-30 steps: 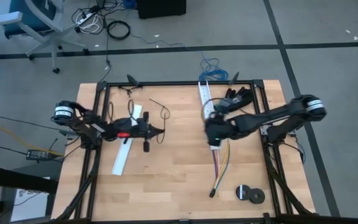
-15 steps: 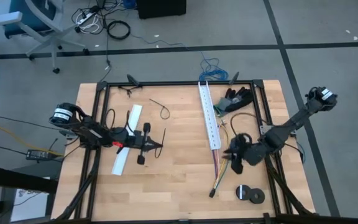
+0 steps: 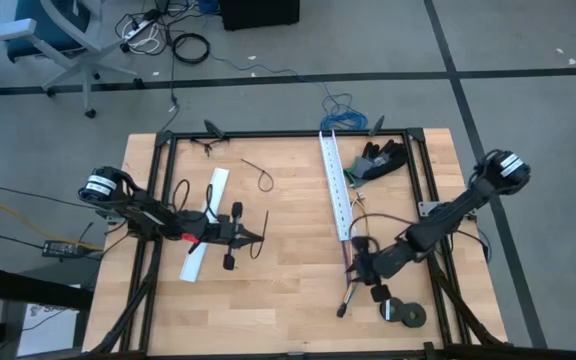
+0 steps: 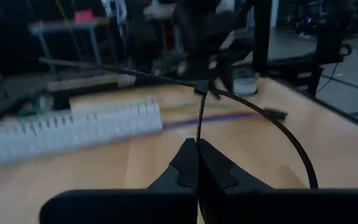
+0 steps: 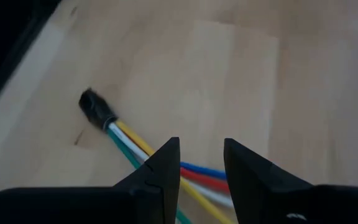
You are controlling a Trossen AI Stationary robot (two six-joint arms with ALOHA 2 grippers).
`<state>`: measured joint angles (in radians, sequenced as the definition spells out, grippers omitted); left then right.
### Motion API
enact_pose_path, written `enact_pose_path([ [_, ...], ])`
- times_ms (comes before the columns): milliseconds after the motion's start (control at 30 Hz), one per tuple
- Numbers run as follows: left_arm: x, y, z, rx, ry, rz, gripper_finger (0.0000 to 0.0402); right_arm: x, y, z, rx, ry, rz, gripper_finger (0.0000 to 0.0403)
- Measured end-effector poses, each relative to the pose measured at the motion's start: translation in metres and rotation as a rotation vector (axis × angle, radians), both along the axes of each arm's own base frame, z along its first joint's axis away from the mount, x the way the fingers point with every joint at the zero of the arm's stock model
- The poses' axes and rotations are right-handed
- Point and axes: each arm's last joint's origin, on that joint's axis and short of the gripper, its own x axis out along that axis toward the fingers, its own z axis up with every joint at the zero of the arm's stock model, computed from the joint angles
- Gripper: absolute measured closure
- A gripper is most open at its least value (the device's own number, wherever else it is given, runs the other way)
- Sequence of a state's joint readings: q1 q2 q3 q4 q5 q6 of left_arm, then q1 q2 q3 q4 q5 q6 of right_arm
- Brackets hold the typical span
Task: Ziptie cables
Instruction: Wrap the cable wires with black zip tie
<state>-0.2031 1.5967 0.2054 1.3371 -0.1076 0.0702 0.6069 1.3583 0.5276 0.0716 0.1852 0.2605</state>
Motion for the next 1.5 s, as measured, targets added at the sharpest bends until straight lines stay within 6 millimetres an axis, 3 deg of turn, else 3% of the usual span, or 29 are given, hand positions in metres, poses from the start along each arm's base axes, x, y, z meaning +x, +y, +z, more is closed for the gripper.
enact_pose_path([
  [333,0.0,0.001,-0.005,-0.108,0.058,0.042,0.0401,0.041,0.036,0.012,-0.289,0.248,0.248,0.0287],
  [700,0.0,0.001,-0.006,-0.183,0.073,0.053,0.0401,0.042,0.057,0.02,-0.256,0.255,0.386,0.0248],
  [867,0.0,0.001,-0.006,-0.21,0.08,0.055,0.0401,0.048,0.058,0.011,-0.294,0.241,0.394,0.0206],
  [1067,-0.001,0.001,-0.009,-0.239,0.11,0.062,0.0401,0.054,0.062,-0.016,-0.347,0.295,0.408,0.0179],
  [1167,-0.001,0.0,-0.009,-0.24,0.113,0.059,0.0401,0.054,0.062,-0.022,-0.358,0.321,0.42,0.0214],
  [1367,-0.001,-0.002,-0.009,-0.239,0.113,0.052,0.0401,0.056,0.064,-0.017,-0.321,0.285,0.388,0.0381],
  [1500,-0.002,-0.004,-0.009,-0.239,0.114,0.041,0.0401,0.057,0.062,-0.013,-0.325,0.25,0.248,0.0386],
])
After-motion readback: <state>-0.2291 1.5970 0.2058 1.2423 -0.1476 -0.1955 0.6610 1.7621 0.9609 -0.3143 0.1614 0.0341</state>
